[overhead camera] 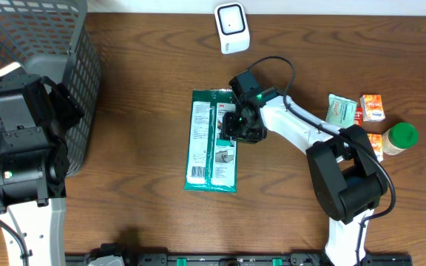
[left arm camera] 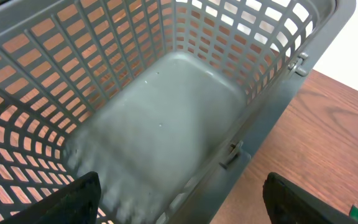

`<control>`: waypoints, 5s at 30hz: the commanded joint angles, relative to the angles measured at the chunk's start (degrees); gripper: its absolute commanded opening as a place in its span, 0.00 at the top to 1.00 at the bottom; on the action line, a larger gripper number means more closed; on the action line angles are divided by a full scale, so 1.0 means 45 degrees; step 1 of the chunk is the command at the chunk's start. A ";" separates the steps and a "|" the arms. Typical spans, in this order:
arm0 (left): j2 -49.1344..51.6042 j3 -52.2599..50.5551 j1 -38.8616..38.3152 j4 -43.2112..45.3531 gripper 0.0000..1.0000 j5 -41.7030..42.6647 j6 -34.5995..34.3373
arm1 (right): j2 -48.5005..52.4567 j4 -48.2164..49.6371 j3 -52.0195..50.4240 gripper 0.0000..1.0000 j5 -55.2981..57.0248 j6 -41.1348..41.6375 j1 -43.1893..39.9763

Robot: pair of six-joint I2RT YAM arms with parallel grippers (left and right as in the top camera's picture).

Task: Scan the item barcode

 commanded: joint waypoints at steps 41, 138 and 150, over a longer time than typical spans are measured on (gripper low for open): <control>-0.0010 0.0204 0.0068 -0.0015 0.16 -0.0107 -0.0078 | 0.0583 -0.0238 -0.0457 0.25 -0.0291 -0.0136 -0.0005; 1.1910 -0.1083 -0.5338 0.2987 0.93 0.7266 -0.1078 | 0.0559 0.6829 -0.3405 0.99 -0.4362 -0.2137 0.0967; 0.7635 -0.1078 -0.4211 0.2880 0.86 0.7150 -0.1739 | -0.2390 0.4357 -0.3405 0.99 -0.4415 -0.4430 -0.0267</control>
